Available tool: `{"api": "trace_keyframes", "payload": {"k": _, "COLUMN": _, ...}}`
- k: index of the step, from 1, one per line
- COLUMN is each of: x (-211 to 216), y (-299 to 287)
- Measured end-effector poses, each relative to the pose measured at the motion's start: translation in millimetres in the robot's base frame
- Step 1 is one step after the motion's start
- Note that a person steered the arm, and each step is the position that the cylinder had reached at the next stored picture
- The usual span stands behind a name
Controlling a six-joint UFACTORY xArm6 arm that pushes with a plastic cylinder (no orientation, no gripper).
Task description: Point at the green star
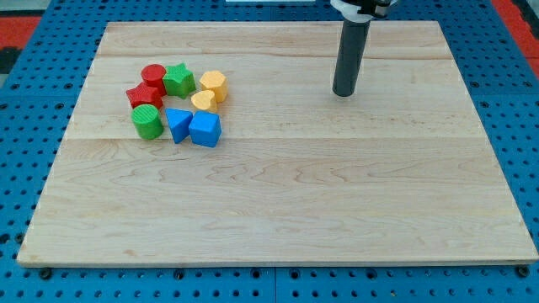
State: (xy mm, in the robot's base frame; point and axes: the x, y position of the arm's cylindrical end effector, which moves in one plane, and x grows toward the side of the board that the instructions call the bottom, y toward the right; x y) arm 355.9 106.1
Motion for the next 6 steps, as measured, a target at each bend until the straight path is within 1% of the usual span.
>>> {"api": "trace_keyframes", "payload": {"k": 2, "x": 0, "y": -4}}
{"api": "trace_keyframes", "payload": {"k": 3, "x": 0, "y": -39}}
{"api": "trace_keyframes", "payload": {"k": 4, "x": -9, "y": -78}}
{"api": "trace_keyframes", "payload": {"k": 5, "x": -41, "y": -107}}
{"api": "trace_keyframes", "payload": {"k": 6, "x": -67, "y": -165}}
